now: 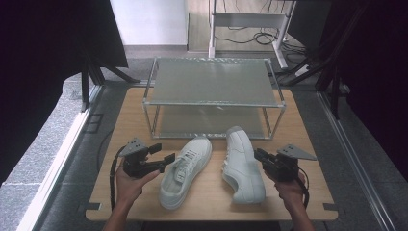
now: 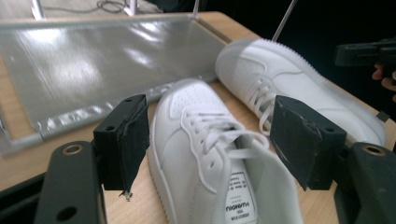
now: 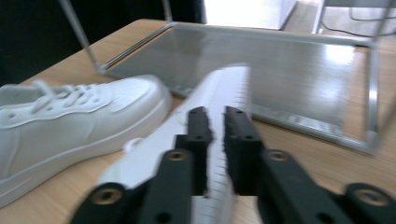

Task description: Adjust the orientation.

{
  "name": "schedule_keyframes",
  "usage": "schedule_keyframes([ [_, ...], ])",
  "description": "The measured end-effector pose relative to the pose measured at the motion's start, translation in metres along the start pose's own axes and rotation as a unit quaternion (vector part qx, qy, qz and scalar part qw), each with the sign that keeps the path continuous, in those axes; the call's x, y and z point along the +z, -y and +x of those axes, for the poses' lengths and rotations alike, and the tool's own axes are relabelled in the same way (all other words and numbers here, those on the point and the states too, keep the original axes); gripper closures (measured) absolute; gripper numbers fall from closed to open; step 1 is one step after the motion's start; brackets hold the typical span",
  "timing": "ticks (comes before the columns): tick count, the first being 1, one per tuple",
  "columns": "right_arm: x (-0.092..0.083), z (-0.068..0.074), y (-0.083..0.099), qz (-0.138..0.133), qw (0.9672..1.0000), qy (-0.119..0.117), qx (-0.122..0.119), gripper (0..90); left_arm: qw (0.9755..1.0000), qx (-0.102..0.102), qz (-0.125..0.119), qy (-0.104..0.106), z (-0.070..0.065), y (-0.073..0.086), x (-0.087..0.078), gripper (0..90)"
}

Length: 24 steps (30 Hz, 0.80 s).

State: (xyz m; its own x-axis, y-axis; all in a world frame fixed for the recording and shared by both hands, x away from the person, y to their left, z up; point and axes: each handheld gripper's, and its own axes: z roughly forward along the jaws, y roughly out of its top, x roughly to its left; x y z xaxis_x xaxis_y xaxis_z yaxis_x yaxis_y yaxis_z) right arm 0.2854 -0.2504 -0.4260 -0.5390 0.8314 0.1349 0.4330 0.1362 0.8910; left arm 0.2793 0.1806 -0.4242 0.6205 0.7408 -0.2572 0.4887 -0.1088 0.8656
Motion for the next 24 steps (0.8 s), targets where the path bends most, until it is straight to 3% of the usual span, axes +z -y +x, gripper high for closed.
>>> schedule_keyframes([
  [5, 0.014, 0.035, 0.000, 0.038, 0.9972, -0.031, -0.055, 89.2, 0.9998, -0.003, 0.016, -0.006, 0.003, 0.003, 0.004, 28.8],
  [7, 0.016, 0.041, 0.001, 0.044, 0.9963, -0.035, -0.065, 89.3, 0.9999, -0.004, 0.014, -0.006, 0.004, 0.002, 0.003, 28.8],
  [9, 0.021, 0.056, 0.005, 0.060, 0.9927, -0.046, -0.094, 89.9, 0.9999, -0.007, 0.013, -0.005, 0.005, 0.002, 0.002, 28.8],
  [14, 0.026, 0.075, 0.016, 0.085, 0.9879, -0.050, -0.120, 90.0, 0.9998, -0.013, 0.014, -0.010, 0.007, 0.002, -0.001, 28.7],
  [15, 0.028, 0.083, 0.022, 0.101, 0.9840, -0.049, -0.138, 90.0, 0.9997, -0.013, 0.020, -0.008, 0.007, 0.002, -0.001, 28.7],
  [17, 0.029, 0.087, 0.027, 0.114, 0.9807, -0.043, -0.153, 90.0, 0.9995, -0.011, 0.028, -0.002, 0.007, 0.002, 0.000, 28.9],
  [18, 0.029, 0.087, 0.027, 0.114, 0.9807, -0.043, -0.153, 90.0, 0.9995, -0.011, 0.028, -0.002, 0.007, 0.002, 0.000, 29.0],
  [19, 0.031, 0.088, 0.032, 0.126, 0.9783, -0.028, -0.163, 90.0, 0.9994, -0.010, 0.032, -0.003, 0.007, 0.001, 0.000, 29.0],
  [24, 0.030, 0.089, 0.035, 0.130, 0.9767, -0.019, -0.170, 90.0, 0.9990, -0.014, 0.041, -0.002, 0.009, 0.002, 0.001, 29.0],
])
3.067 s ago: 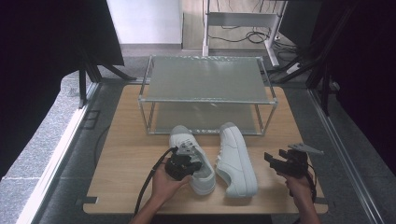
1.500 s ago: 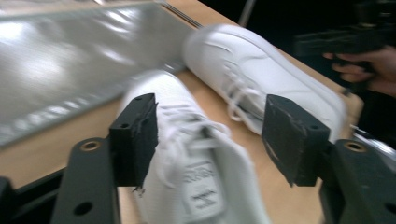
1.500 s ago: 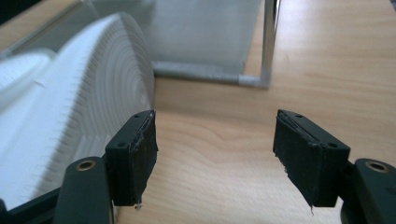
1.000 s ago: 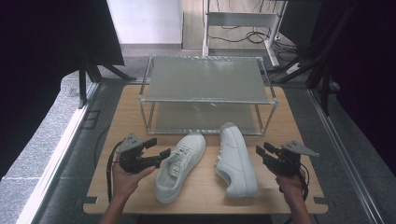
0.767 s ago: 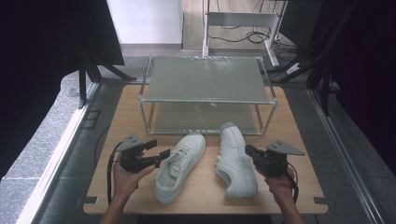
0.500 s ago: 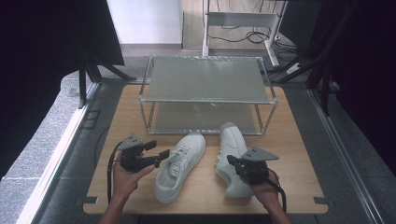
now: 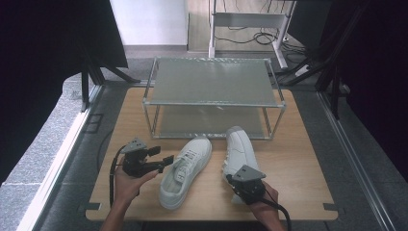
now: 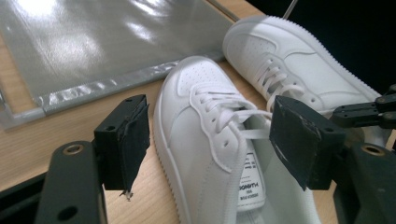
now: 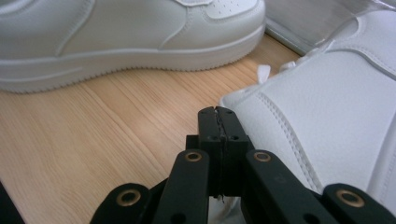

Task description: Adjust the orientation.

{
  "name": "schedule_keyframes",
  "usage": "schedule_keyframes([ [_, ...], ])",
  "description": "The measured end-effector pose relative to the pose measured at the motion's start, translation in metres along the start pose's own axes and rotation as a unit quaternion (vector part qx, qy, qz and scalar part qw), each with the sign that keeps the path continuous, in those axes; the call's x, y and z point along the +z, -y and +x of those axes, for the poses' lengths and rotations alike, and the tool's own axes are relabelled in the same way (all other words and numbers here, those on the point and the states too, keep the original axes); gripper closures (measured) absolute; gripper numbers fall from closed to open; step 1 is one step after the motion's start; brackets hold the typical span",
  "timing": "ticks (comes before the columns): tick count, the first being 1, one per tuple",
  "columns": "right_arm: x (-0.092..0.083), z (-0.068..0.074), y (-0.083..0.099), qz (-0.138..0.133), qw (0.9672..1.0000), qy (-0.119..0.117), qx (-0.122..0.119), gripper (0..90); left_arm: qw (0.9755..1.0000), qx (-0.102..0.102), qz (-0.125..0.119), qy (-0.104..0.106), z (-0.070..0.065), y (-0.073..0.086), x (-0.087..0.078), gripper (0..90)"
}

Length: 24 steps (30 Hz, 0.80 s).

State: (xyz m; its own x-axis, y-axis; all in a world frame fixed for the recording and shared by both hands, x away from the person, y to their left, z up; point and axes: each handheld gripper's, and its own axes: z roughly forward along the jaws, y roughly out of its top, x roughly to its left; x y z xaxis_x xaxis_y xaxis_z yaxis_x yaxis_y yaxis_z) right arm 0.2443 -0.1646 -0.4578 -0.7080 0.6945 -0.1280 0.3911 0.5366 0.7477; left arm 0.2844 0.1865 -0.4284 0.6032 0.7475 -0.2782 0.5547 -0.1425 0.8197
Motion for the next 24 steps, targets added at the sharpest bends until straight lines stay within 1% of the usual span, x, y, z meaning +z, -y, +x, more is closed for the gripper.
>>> schedule_keyframes([
  [1, -0.001, 0.001, 0.002, 0.004, 1.0000, 0.002, -0.001, 90.0, 1.0000, -0.005, 0.002, 0.000, 0.001, 0.000, 0.000, 29.0],
  [2, -0.001, 0.001, 0.002, 0.004, 1.0000, 0.002, -0.001, 90.0, 1.0000, -0.005, 0.002, 0.000, 0.001, 0.000, 0.000, 29.0],
  [3, -0.003, 0.001, 0.004, 0.005, 0.9999, 0.009, -0.004, 90.0, 1.0000, -0.006, 0.001, -0.001, 0.001, 0.000, -0.001, 29.6],
  [4, -0.003, 0.001, 0.004, 0.005, 0.9999, 0.009, -0.004, 90.0, 1.0000, -0.006, -0.002, -0.001, 0.001, 0.000, -0.002, 29.6],
  [7, -0.007, 0.000, 0.007, 0.003, 0.9997, 0.022, -0.007, 90.0, 0.9999, -0.007, -0.008, -0.002, 0.001, -0.001, -0.005, 31.8],
  [8, -0.011, -0.003, 0.008, -0.001, 0.9997, 0.026, -0.002, 90.0, 0.9999, -0.008, -0.009, -0.002, 0.001, -0.002, -0.005, 31.9],
  [9, -0.011, -0.003, 0.008, -0.001, 0.9997, 0.026, -0.002, 90.0, 0.9999, -0.009, -0.009, -0.002, 0.001, -0.002, -0.006, 31.9],
  [11, -0.014, -0.008, 0.010, -0.007, 0.9997, 0.019, 0.009, 90.0, 0.9999, -0.009, -0.006, -0.002, 0.002, -0.001, -0.005, 31.9],
  [13, -0.016, -0.012, 0.010, -0.011, 0.9996, 0.020, 0.015, 90.0, 0.9999, -0.010, -0.003, -0.003, 0.002, -0.001, -0.004, 32.0],
  [15, -0.019, -0.014, 0.011, -0.013, 0.9994, 0.029, 0.015, 90.0, 0.9999, -0.012, -0.003, -0.003, 0.002, -0.001, -0.004, 32.7],
  [16, -0.019, -0.014, 0.011, -0.013, 0.9994, 0.029, 0.015, 90.0, 0.9999, -0.012, -0.003, -0.003, 0.002, -0.001, -0.004, 33.5],
  [17, -0.024, -0.019, 0.012, -0.018, 0.9988, 0.043, 0.019, 90.0, 0.9998, -0.016, -0.006, -0.003, 0.002, -0.001, -0.004, 33.9],
  [18, -0.024, -0.019, 0.012, -0.018, 0.9988, 0.043, 0.019, 90.0, 0.9998, -0.016, -0.006, -0.003, 0.002, -0.001, -0.004, 34.3],
  [19, -0.030, -0.025, 0.015, -0.026, 0.9976, 0.057, 0.030, 90.0, 0.9998, -0.017, -0.005, -0.004, 0.002, -0.001, -0.004, 34.5],
  [20, -0.030, -0.025, 0.015, -0.026, 0.9976, 0.057, 0.030, 90.0, 0.9998, -0.017, -0.005, -0.004, 0.002, -0.001, -0.004, 34.7],
  [21, -0.032, -0.028, 0.016, -0.029, 0.9971, 0.060, 0.036, 90.0, 0.9998, -0.018, -0.004, -0.004, 0.002, -0.001, -0.004, 34.7],
  [22, -0.036, -0.034, 0.019, -0.034, 0.9962, 0.064, 0.048, 90.0, 0.9998, -0.018, -0.003, -0.004, 0.002, 0.000, -0.003, 34.9],
  [23, -0.038, -0.039, 0.022, -0.032, 0.9957, 0.068, 0.055, 90.0, 0.9999, -0.017, -0.003, -0.003, 0.002, 0.000, -0.003, 34.9],
  [24, -0.041, -0.044, 0.026, -0.038, 0.9941, 0.074, 0.069, 90.0, 0.9999, -0.017, -0.003, -0.002, 0.002, 0.000, -0.003, 34.9],
])
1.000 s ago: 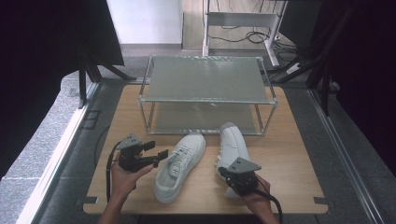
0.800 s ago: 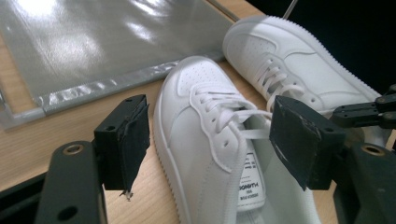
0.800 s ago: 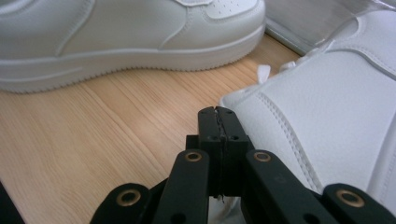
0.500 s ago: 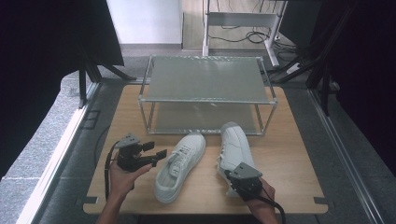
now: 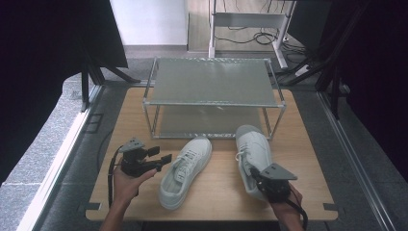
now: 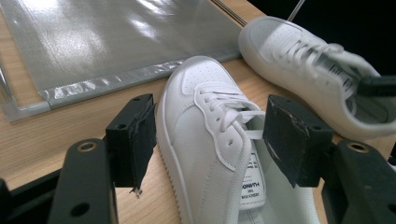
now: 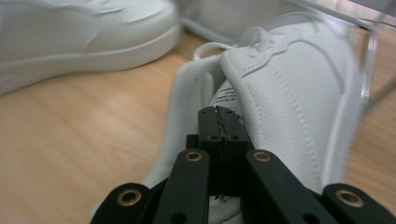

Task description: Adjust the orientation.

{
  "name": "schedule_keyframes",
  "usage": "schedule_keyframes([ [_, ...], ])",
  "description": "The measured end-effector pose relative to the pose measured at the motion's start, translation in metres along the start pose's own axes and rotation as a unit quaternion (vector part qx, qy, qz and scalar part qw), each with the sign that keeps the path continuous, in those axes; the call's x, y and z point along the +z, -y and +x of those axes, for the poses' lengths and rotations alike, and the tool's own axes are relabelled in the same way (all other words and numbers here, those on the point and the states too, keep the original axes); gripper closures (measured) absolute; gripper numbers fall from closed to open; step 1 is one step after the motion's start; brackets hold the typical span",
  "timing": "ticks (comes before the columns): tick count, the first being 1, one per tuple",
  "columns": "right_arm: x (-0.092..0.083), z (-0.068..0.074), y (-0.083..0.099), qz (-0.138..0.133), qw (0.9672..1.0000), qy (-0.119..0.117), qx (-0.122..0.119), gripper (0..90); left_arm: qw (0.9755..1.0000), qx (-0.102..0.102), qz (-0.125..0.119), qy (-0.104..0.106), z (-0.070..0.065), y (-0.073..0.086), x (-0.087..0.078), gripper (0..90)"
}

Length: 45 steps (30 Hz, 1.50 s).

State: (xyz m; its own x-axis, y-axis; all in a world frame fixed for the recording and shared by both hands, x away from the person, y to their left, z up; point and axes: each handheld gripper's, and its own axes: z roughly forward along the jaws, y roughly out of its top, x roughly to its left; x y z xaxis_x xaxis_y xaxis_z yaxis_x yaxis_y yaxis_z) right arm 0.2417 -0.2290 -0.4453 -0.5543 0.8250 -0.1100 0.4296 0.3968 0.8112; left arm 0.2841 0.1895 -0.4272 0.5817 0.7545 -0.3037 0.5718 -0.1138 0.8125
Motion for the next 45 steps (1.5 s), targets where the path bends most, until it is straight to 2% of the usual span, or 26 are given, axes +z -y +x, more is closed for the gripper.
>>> schedule_keyframes([
  [1, -0.004, -0.015, 0.004, -0.006, 0.9996, -0.005, 0.026, 90.0, 1.0000, 0.001, 0.000, 0.000, 0.000, 0.000, 0.000, 34.8],
  [2, -0.004, -0.015, 0.004, -0.006, 0.9996, -0.005, 0.026, 90.0, 1.0000, 0.001, 0.000, 0.000, 0.000, 0.000, 0.001, 34.8],
  [4, -0.006, -0.025, 0.007, -0.007, 0.9994, 0.019, 0.027, 90.0, 1.0000, 0.002, 0.002, -0.004, -0.001, 0.000, 0.001, 34.8],
  [7, -0.005, -0.043, 0.018, 0.009, 0.9988, 0.034, 0.035, 90.0, 1.0000, 0.003, 0.004, -0.004, 0.000, 0.001, 0.002, 34.6],
  [8, -0.005, -0.043, 0.018, 0.009, 0.9988, 0.034, 0.035, 90.0, 1.0000, 0.003, 0.004, -0.004, 0.000, 0.001, 0.002, 34.6],
  [9, -0.007, -0.052, 0.023, -0.001, 0.9977, 0.008, 0.068, 90.0, 1.0000, 0.003, 0.003, -0.002, 0.000, 0.001, 0.002, 34.5],
  [10, -0.008, -0.053, 0.023, 0.000, 0.9977, 0.016, 0.065, 89.9, 1.0000, 0.003, 0.003, -0.002, 0.000, 0.001, 0.002, 34.4],
  [12, -0.010, -0.052, 0.022, -0.004, 0.9976, 0.019, 0.067, 89.3, 1.0000, 0.002, 0.003, -0.003, 0.000, 0.001, 0.002, 34.4],
  [13, -0.016, -0.046, 0.015, -0.028, 0.9971, 0.019, 0.068, 88.9, 1.0000, 0.001, 0.002, -0.003, 0.000, 0.001, 0.001, 34.4],
  [15, -0.018, -0.042, 0.012, -0.035, 0.9972, 0.023, 0.062, 88.9, 1.0000, -0.001, 0.001, -0.003, 0.001, 0.001, 0.000, 34.4],
  [17, -0.023, -0.029, 0.003, -0.048, 0.9977, 0.016, 0.045, 89.0, 1.0000, -0.002, 0.001, -0.004, 0.001, 0.001, 0.000, 34.4],
  [18, -0.024, -0.016, -0.002, -0.050, 0.9983, 0.004, 0.028, 89.0, 1.0000, -0.002, 0.002, -0.004, 0.001, 0.001, 0.001, 34.3],
  [20, -0.023, -0.012, -0.003, -0.048, 0.9986, -0.004, 0.023, 89.1, 1.0000, -0.002, 0.003, -0.003, 0.001, 0.001, 0.001, 34.2],
  [22, -0.017, 0.003, -0.005, -0.032, 0.9991, -0.026, 0.004, 89.2, 1.0000, -0.006, 0.005, -0.001, 0.001, 0.001, 0.001, 34.1],
  [23, -0.011, 0.010, -0.003, -0.015, 0.9994, -0.030, -0.004, 89.1, 0.9999, -0.012, 0.004, 0.004, 0.001, 0.000, 0.001, 34.1],
  [24, -0.011, 0.010, -0.003, -0.015, 0.9994, -0.030, -0.004, 89.1, 0.9997, -0.021, 0.001, 0.013, 0.002, 0.000, 0.000, 34.1],
  [25, -0.005, 0.013, 0.000, -0.001, 0.9996, -0.028, -0.005, 89.1, 0.9998, -0.018, 0.000, 0.007, 0.002, 0.000, -0.001, 34.5],
  [26, -0.005, 0.013, 0.000, -0.001, 0.9996, -0.028, -0.005, 89.1, 0.9998, -0.018, 0.000, 0.007, 0.002, 0.000, -0.001, 35.0],
  [27, -0.001, 0.014, 0.005, 0.015, 0.9997, -0.016, -0.006, 89.1, 0.9998, -0.007, 0.006, -0.016, 0.001, 0.000, -0.001, 35.2],
  [28, -0.001, 0.014, 0.005, 0.015, 0.9997, -0.016, -0.006, 89.1, 0.9997, -0.005, 0.008, -0.021, 0.001, 0.000, -0.001, 35.2],
  [30, 0.001, 0.011, 0.012, 0.034, 0.9994, 0.005, -0.008, 89.3, 0.9998, -0.009, 0.009, -0.018, 0.001, 0.000, 0.000, 35.2],
  [33, -0.005, 0.006, 0.014, 0.035, 0.9993, 0.015, -0.007, 90.0, 0.9998, -0.013, 0.013, -0.009, 0.002, 0.001, 0.001, 34.9],
  [35, -0.007, 0.005, 0.014, 0.034, 0.9993, 0.013, -0.003, 90.0, 0.9998, -0.017, 0.012, -0.005, 0.002, 0.001, 0.001, 34.9],
  [37, -0.011, 0.002, 0.018, 0.035, 0.9993, -0.004, 0.007, 90.0, 0.9997, -0.024, 0.010, 0.000, 0.003, 0.001, 0.000, 34.7],
  [44, -0.017, -0.004, 0.021, 0.039, 0.9992, -0.001, 0.010, 90.0, 0.9991, -0.040, 0.010, -0.001, 0.008, 0.002, -0.001, 34.8],
  [45, -0.020, -0.006, 0.024, 0.043, 0.9990, 0.008, 0.008, 90.0, 0.9991, -0.042, 0.008, -0.001, 0.009, 0.002, -0.002, 35.0],
])
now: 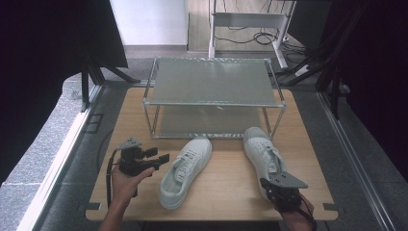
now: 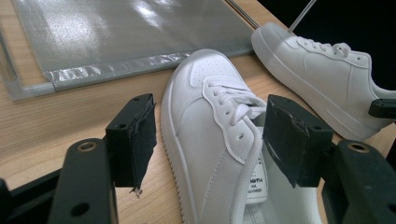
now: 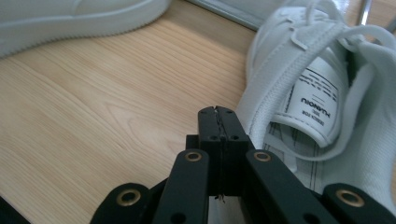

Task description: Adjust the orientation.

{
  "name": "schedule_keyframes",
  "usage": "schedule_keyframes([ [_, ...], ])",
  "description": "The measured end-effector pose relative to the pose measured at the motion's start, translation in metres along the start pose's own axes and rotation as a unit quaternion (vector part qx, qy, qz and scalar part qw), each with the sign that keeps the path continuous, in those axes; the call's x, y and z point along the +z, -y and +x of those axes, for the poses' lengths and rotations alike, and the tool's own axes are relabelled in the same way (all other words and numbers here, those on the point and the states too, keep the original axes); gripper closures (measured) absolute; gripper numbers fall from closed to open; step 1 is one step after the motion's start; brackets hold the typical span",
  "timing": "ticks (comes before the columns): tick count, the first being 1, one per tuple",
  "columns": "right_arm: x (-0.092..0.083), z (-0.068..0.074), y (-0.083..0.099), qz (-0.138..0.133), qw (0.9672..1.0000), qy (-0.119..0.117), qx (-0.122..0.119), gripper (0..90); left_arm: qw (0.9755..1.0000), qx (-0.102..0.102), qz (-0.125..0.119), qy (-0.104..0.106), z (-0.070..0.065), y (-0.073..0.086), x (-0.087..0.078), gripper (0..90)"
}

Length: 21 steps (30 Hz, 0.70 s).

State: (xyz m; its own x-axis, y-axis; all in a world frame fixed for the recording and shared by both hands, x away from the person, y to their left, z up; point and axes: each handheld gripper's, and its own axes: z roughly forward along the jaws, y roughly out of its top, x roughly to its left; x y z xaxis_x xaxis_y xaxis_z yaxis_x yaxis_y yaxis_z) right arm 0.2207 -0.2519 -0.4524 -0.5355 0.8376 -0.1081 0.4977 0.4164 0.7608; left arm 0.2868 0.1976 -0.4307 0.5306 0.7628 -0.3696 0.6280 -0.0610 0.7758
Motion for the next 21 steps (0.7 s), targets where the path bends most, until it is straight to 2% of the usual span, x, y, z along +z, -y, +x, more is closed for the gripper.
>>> schedule_keyframes([
  [2, -0.003, -0.005, 0.002, 0.002, 1.0000, 0.002, 0.005, 90.0, 0.9998, -0.013, -0.005, 0.013, 0.001, 0.000, 0.000, 35.1],
  [8, -0.009, -0.018, 0.007, 0.002, 0.9997, -0.002, 0.023, 90.0, 0.9999, -0.009, 0.000, 0.011, -0.001, 0.000, 0.002, 35.1],
  [13, -0.011, -0.023, 0.008, 0.005, 0.9996, -0.007, 0.027, 90.0, 0.9999, -0.009, -0.003, 0.007, 0.000, 0.000, 0.001, 35.3],
  [16, -0.012, -0.026, 0.009, 0.008, 0.9996, -0.007, 0.026, 90.0, 0.9997, -0.017, -0.005, 0.017, 0.000, 0.000, 0.001, 36.0],
  [18, -0.012, -0.025, 0.009, 0.008, 0.9996, -0.010, 0.024, 90.0, 0.9997, -0.012, -0.005, 0.019, -0.003, -0.001, 0.001, 35.9],
  [19, -0.011, -0.024, 0.009, 0.005, 0.9996, -0.014, 0.023, 88.3, 0.9997, -0.010, -0.006, 0.019, -0.005, -0.001, 0.001, 36.0],
  [21, -0.012, -0.021, 0.007, -0.016, 0.9988, -0.038, 0.026, 82.8, 0.9997, -0.006, -0.006, 0.023, -0.007, -0.002, 0.000, 35.9],
])
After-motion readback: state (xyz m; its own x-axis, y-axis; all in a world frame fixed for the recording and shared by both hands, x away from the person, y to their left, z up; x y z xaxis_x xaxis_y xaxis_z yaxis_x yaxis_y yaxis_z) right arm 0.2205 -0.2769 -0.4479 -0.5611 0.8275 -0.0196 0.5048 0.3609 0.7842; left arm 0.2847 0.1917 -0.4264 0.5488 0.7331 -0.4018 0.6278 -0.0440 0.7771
